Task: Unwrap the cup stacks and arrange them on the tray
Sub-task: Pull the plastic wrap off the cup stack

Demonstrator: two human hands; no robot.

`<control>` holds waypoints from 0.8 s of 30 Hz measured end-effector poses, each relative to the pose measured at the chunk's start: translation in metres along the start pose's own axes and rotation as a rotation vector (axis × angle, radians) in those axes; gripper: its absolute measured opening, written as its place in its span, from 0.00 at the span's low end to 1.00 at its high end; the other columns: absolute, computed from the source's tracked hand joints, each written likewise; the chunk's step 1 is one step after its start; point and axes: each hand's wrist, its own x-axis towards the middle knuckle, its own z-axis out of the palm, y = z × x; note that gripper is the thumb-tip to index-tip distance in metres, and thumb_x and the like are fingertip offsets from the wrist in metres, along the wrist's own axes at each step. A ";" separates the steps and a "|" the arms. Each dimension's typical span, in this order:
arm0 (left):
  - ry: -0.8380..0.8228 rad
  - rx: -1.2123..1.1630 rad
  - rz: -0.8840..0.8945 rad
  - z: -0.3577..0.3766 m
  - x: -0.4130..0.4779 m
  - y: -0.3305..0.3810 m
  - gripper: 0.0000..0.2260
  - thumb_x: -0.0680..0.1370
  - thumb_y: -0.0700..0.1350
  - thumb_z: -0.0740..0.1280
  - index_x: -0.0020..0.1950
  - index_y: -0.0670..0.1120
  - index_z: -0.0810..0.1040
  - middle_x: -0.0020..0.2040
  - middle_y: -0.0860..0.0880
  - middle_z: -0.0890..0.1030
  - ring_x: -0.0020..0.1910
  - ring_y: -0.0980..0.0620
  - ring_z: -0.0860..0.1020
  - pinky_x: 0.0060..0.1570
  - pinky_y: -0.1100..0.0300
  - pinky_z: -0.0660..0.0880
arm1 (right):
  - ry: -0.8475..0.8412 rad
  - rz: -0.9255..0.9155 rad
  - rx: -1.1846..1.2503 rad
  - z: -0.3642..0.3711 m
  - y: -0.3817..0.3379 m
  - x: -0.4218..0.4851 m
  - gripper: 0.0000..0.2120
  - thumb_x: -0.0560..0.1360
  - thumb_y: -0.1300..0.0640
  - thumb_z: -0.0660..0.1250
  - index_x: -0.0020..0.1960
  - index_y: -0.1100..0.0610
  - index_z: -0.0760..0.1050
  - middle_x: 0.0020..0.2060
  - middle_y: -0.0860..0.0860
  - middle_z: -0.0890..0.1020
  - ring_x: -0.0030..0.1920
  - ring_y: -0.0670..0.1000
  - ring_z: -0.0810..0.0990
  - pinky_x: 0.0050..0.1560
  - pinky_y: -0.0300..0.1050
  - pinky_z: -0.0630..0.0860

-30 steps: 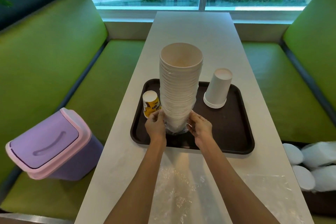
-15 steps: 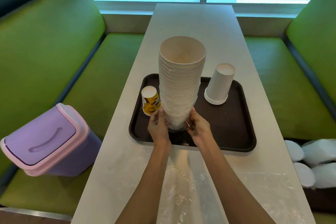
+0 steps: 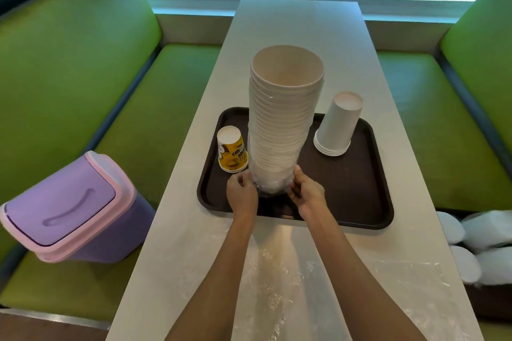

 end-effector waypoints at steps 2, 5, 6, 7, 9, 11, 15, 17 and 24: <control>0.010 0.073 0.008 -0.001 0.003 -0.008 0.08 0.81 0.42 0.61 0.52 0.39 0.77 0.52 0.43 0.78 0.50 0.51 0.74 0.50 0.60 0.69 | 0.047 0.010 -0.013 -0.002 0.004 0.004 0.07 0.76 0.59 0.70 0.40 0.59 0.75 0.32 0.52 0.74 0.32 0.46 0.72 0.26 0.34 0.76; 0.007 0.172 0.026 -0.002 0.007 -0.010 0.07 0.80 0.40 0.62 0.53 0.39 0.78 0.54 0.42 0.79 0.50 0.52 0.75 0.49 0.62 0.69 | 0.106 -0.027 -0.055 -0.001 0.008 0.010 0.07 0.76 0.61 0.70 0.40 0.60 0.75 0.31 0.53 0.74 0.30 0.46 0.71 0.23 0.33 0.74; 0.007 0.210 0.026 -0.003 0.007 -0.009 0.08 0.80 0.40 0.63 0.53 0.38 0.79 0.54 0.42 0.79 0.48 0.53 0.74 0.48 0.63 0.69 | 0.127 -0.036 -0.074 0.000 0.009 0.011 0.07 0.76 0.61 0.70 0.40 0.60 0.75 0.32 0.53 0.75 0.30 0.46 0.72 0.23 0.34 0.74; 0.004 0.236 0.024 -0.004 0.008 -0.008 0.08 0.79 0.40 0.63 0.53 0.38 0.79 0.53 0.42 0.79 0.47 0.54 0.74 0.47 0.64 0.68 | 0.143 -0.046 -0.089 0.001 0.010 0.013 0.07 0.76 0.62 0.69 0.40 0.60 0.75 0.32 0.53 0.75 0.30 0.46 0.72 0.23 0.34 0.74; 0.008 0.258 0.021 -0.009 0.007 -0.005 0.08 0.79 0.40 0.63 0.54 0.38 0.79 0.54 0.41 0.79 0.48 0.54 0.73 0.47 0.64 0.68 | 0.174 -0.080 -0.102 -0.001 0.011 0.013 0.05 0.76 0.63 0.69 0.41 0.60 0.76 0.33 0.54 0.76 0.32 0.47 0.74 0.25 0.35 0.76; 0.058 0.227 0.050 -0.015 0.001 0.002 0.09 0.80 0.41 0.62 0.55 0.39 0.79 0.55 0.42 0.79 0.49 0.54 0.73 0.49 0.63 0.68 | 0.245 -0.204 -0.147 -0.002 0.009 0.009 0.03 0.77 0.62 0.67 0.50 0.60 0.78 0.39 0.54 0.79 0.38 0.49 0.77 0.39 0.43 0.81; 0.086 -0.155 0.133 -0.020 -0.021 0.040 0.14 0.83 0.47 0.56 0.61 0.43 0.76 0.57 0.47 0.79 0.55 0.52 0.76 0.57 0.58 0.72 | 0.143 -0.456 -0.023 0.006 -0.011 -0.023 0.15 0.81 0.56 0.60 0.66 0.57 0.72 0.56 0.54 0.79 0.55 0.50 0.78 0.61 0.48 0.75; -0.030 -0.378 0.072 -0.014 -0.029 0.058 0.17 0.83 0.51 0.54 0.62 0.45 0.77 0.58 0.47 0.79 0.59 0.51 0.76 0.61 0.55 0.71 | -0.044 -0.424 0.121 0.015 -0.019 -0.042 0.19 0.82 0.52 0.56 0.71 0.56 0.67 0.63 0.55 0.76 0.63 0.52 0.75 0.63 0.46 0.71; -0.255 -0.542 0.004 0.005 -0.027 0.056 0.34 0.71 0.71 0.55 0.67 0.50 0.73 0.62 0.49 0.79 0.63 0.50 0.75 0.68 0.48 0.67 | -0.282 -0.433 0.095 0.026 -0.005 -0.044 0.29 0.82 0.41 0.42 0.76 0.55 0.60 0.72 0.52 0.69 0.72 0.50 0.67 0.67 0.42 0.66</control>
